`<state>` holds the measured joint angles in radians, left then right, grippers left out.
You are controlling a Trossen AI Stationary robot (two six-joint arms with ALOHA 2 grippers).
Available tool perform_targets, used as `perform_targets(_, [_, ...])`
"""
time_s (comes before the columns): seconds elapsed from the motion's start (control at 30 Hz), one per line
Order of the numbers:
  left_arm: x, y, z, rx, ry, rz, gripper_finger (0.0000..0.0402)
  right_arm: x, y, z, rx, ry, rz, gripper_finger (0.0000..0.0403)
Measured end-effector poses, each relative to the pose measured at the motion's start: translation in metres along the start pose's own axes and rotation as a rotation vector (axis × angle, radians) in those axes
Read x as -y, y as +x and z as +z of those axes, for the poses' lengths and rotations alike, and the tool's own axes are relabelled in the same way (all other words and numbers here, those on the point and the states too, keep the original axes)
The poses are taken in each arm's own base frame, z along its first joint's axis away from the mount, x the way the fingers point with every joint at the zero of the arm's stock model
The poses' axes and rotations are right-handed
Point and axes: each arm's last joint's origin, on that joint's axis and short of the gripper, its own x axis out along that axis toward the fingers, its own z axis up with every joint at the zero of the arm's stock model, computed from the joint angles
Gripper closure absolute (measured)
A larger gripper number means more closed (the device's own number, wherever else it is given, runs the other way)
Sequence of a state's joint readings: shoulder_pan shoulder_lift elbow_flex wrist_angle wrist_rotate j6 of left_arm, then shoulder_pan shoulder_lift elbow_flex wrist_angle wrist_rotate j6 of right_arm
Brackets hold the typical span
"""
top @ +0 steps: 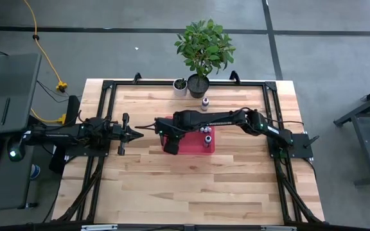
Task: Pick & Place food coloring
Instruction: Put the large pink food coloring bottle into the pink container, then put the large violet food coloring bottle into the pink container
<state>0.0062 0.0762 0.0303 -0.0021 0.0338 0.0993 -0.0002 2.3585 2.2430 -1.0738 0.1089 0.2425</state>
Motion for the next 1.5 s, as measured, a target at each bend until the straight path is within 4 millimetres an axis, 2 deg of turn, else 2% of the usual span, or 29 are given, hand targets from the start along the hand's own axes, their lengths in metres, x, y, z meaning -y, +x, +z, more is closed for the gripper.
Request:
perform_targets(0.3, [0.000, 0.000, 0.000, 0.000, 0.000, 0.000, 0.0401, 0.000, 0.001, 0.001, 0.010, 0.004, 0.009, 0.0284])
perform_targets(0.53, [0.000, 0.000, 0.000, 0.000, 0.000, 0.000, 0.0401, 0.000, 0.002, 0.001, 0.009, 0.006, 0.014, 0.0266])
perform_targets(0.93, [0.000, 0.000, 0.000, 0.000, 0.000, 0.000, 0.0401, 0.005, -0.001, 0.002, 0.023, 0.093, -0.038, 0.0261])
perform_targets(1.2, [0.000, 0.000, 0.000, 0.000, 0.000, 0.000, 0.0401, 0.013, -0.030, 0.001, 0.059, 0.181, -0.147, 0.0261])
perform_targets(1.5, [0.000, 0.000, 0.000, 0.000, 0.000, 0.000, 0.0401, 0.018, -0.069, 0.000, 0.133, 0.330, -0.143, 0.0260])
